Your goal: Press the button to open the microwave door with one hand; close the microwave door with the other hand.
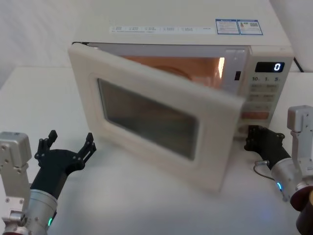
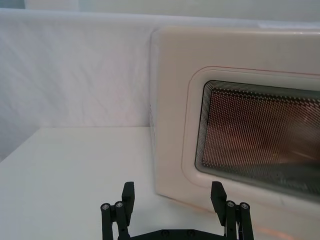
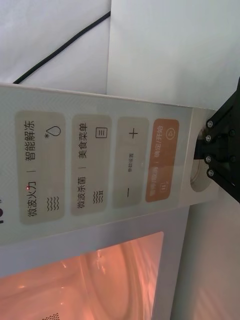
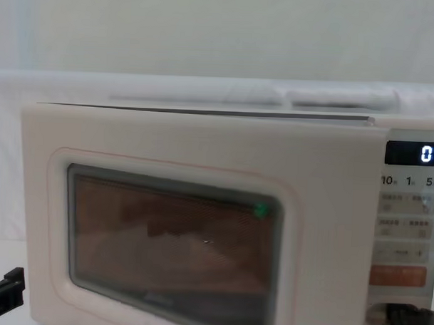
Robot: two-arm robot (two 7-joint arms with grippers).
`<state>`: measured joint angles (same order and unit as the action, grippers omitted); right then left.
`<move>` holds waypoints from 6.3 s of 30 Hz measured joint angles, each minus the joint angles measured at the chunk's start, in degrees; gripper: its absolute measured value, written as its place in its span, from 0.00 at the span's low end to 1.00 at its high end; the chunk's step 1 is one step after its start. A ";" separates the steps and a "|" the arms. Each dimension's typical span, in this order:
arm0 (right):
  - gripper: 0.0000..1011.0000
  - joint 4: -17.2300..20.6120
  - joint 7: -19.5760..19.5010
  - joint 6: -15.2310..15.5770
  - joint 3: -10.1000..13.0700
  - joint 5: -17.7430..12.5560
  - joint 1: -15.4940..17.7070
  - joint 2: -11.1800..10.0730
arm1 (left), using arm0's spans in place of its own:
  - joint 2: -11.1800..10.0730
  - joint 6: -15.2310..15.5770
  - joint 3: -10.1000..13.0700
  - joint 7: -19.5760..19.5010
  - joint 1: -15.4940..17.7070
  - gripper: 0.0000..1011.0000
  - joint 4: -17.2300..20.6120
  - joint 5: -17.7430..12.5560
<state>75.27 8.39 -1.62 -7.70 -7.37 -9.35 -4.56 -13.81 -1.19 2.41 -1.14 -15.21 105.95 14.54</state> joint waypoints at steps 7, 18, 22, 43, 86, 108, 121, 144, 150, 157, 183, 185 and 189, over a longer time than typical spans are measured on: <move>0.00 0.49 0.15 0.07 -0.06 -0.11 0.25 -0.23 | 0.00 0.00 0.00 0.00 0.00 0.99 0.00 0.00; 0.00 4.74 2.40 1.42 0.30 -2.21 3.25 -1.71 | 0.00 0.00 0.00 0.00 0.00 0.99 0.00 0.00; 0.00 7.64 4.63 2.05 -0.16 -3.51 5.17 -3.32 | 0.00 0.00 -0.06 0.04 -0.01 0.99 0.00 0.00; 0.14 14.10 9.37 -5.41 -0.50 -5.85 10.74 -11.27 | 0.00 0.00 0.00 0.00 0.00 0.99 0.00 0.00; 0.99 14.42 12.30 -7.75 -1.90 -3.16 10.91 -17.14 | 0.00 0.00 0.00 0.00 0.00 0.99 0.00 0.00; 0.99 14.41 12.23 -7.74 -1.88 -3.24 10.91 -17.07 | 0.00 -0.01 0.00 0.00 0.00 0.99 0.00 0.00; 0.99 14.41 12.23 -7.74 -1.88 -3.23 10.91 -17.07 | 0.00 0.00 0.00 0.00 0.00 0.99 0.00 0.00; 0.99 14.41 12.22 -7.74 -1.88 -3.23 10.92 -17.07 | 0.00 0.00 0.00 0.00 0.00 0.97 0.00 0.00; 0.99 14.41 12.23 -7.74 -1.88 -3.23 10.91 -17.07 | 0.00 0.00 0.00 0.00 0.00 0.83 0.00 0.00; 0.99 14.41 12.22 -7.74 -1.88 -3.23 10.92 -17.07 | 0.00 0.00 0.00 0.00 0.00 0.64 0.00 0.00; 0.99 14.41 12.23 -7.74 -1.89 -3.23 10.91 -17.07 | 0.00 0.00 0.00 0.00 0.00 0.00 0.00 0.00; 0.99 14.41 12.23 -7.74 -1.89 -3.23 10.92 -17.07 | 0.00 0.00 0.00 0.00 0.00 0.00 0.00 0.00; 0.99 14.41 12.22 -7.74 -1.88 -3.23 10.91 -17.07 | 0.00 0.00 0.00 0.00 0.00 0.00 0.00 0.00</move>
<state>89.68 20.62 -9.36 -9.59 -10.61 1.57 -21.63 -13.80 -1.19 2.41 -1.14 -15.21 105.95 14.54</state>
